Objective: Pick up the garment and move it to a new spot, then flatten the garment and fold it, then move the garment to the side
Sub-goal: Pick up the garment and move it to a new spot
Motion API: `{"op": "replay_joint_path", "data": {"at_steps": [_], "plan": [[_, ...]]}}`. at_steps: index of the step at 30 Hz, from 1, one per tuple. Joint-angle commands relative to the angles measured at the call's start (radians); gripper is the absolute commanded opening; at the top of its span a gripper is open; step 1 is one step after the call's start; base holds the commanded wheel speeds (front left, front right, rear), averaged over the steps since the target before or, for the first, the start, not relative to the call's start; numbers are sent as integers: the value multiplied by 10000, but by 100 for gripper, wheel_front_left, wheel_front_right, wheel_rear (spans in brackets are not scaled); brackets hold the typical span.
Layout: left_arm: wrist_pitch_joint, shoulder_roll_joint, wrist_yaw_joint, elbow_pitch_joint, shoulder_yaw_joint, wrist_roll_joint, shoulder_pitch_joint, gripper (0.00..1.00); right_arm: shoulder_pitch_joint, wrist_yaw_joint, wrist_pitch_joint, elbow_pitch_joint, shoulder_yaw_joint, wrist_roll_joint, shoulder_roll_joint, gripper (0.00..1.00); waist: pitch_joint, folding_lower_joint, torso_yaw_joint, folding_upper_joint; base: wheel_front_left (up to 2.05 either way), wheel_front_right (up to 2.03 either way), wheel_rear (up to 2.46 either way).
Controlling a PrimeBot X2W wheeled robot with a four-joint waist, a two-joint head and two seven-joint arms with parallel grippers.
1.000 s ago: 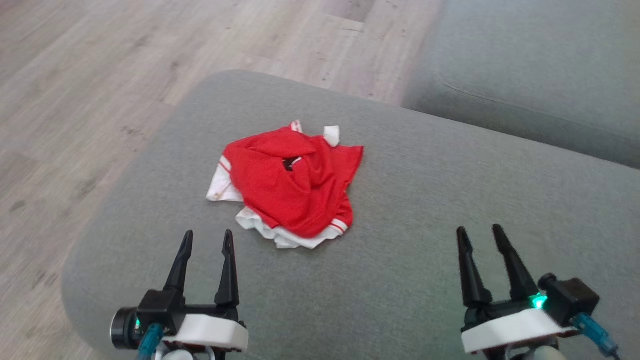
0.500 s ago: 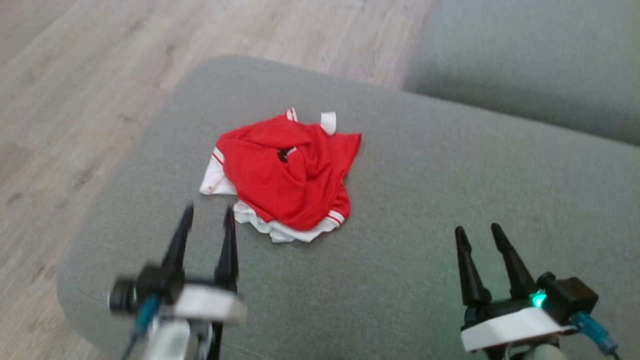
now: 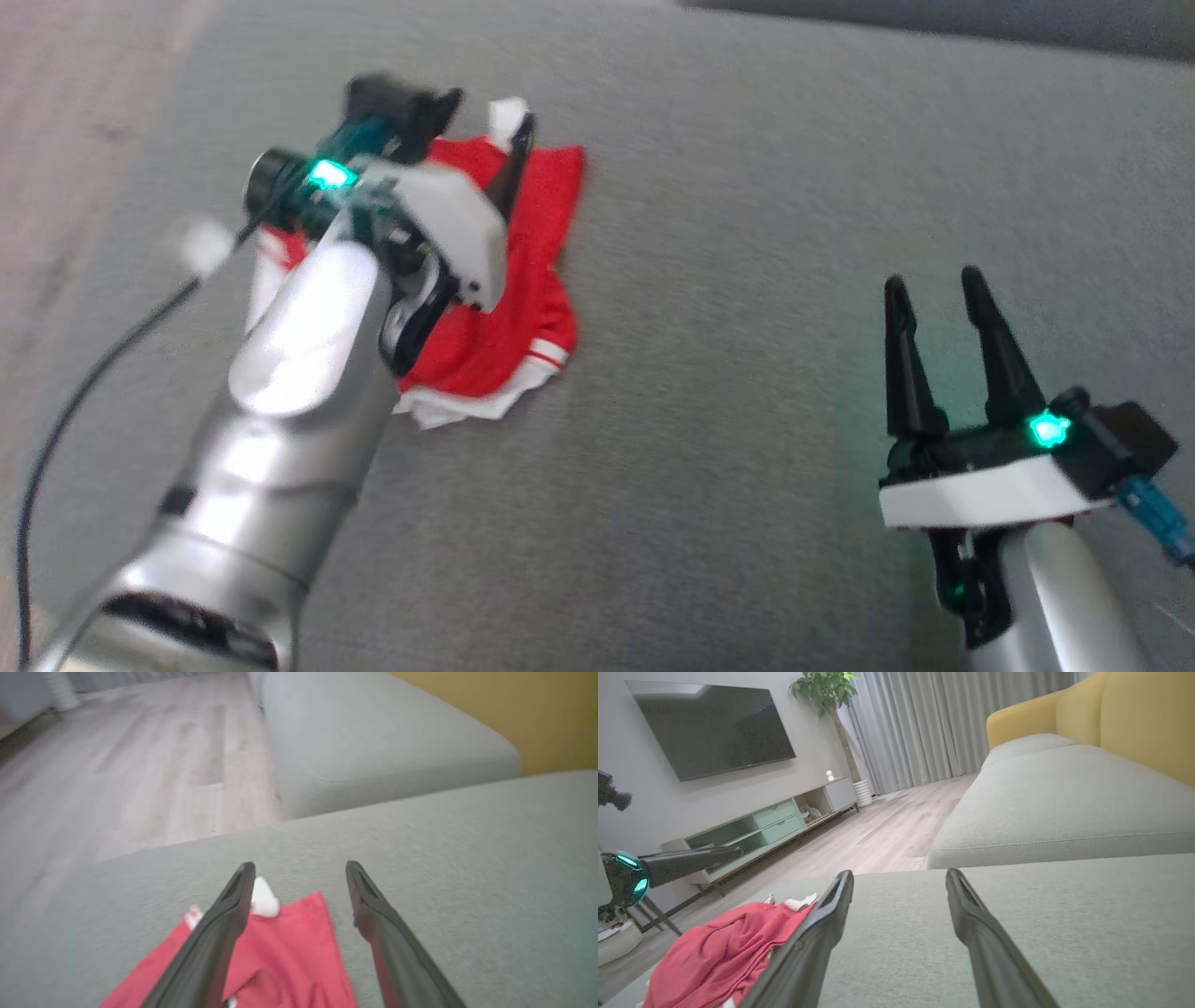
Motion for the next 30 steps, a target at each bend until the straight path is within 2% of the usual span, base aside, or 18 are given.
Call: {"op": "replay_joint_path", "data": {"at_steps": [1,7,12,16,21,29,30], "plan": [[412,535,-52,-253,-245,-566,-634,100,-350,67,-107,-400,248,99,-41,100,662,-5,-750,0,0,0,0],[2346,1891,-55,130,-1834,-2934,-1683,100,-746,67,-107,-500,390,409,-41,100,1139,-5,-1359,0,0,0,0],[2977,2383,-56,404,-2462,-4044,-2073,100,-914,67,-107,-550,448,497,-41,100,1431,-5,-1660,0,0,0,0],[3042,2516,-56,729,-2712,-4526,-2305,100,-1037,67,-107,-585,520,506,-41,100,1655,-5,-1859,0,0,0,0],[3057,2614,-55,1347,-2891,-4627,-2536,100,-1132,67,-107,-630,559,531,-41,100,1823,-5,-2040,0,0,0,0],[3462,2288,-56,2324,-2858,-5348,-2544,100,-1133,67,-107,-633,486,613,-41,100,1771,-5,-2295,0,0,0,0],[3488,2229,-56,2324,-2845,-5486,-2535,49,-1145,67,-107,-632,479,615,-41,100,1762,-5,-2311,0,0,0,0]]}}
